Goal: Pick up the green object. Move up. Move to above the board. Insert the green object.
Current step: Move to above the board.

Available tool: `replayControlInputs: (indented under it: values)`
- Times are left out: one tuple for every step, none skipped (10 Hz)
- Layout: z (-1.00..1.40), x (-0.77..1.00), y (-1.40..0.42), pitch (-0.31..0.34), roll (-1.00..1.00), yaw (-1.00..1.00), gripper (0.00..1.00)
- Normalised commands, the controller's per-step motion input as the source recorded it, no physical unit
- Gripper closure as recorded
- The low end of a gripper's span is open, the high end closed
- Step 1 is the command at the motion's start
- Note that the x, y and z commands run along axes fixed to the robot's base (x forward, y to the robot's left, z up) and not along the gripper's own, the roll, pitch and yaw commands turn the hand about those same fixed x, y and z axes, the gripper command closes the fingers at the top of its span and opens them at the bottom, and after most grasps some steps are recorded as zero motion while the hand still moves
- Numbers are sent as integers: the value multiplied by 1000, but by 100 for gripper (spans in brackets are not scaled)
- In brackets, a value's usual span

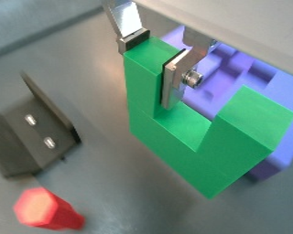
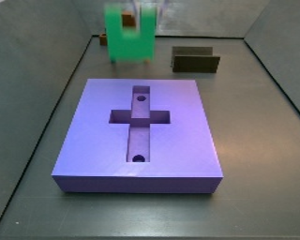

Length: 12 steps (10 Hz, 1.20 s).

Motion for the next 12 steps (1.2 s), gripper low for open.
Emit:
replayControlInputs:
  values:
    - [1400,-42,9,3,10,0,100]
    - [1400,-15,5,-1,15,-2,100]
    - [1400,46,7,55,24,2,100]
    - [944,39,5,76,28,2,100]
    - [416,22,3,74,33,4,100]
    - [336,19,-1400,145,151,-131,100]
    - [279,16,-1400,133,152,-120,100]
    - [289,40,-1400,129,140,-62,100]
    - [282,84,-1400,129,74,-23,100]
    - [276,130,-1400,140,59,-17,100]
    - [132,96,-623,148,52,-2,100]
    - [48,82,-170,133,31,-4,100]
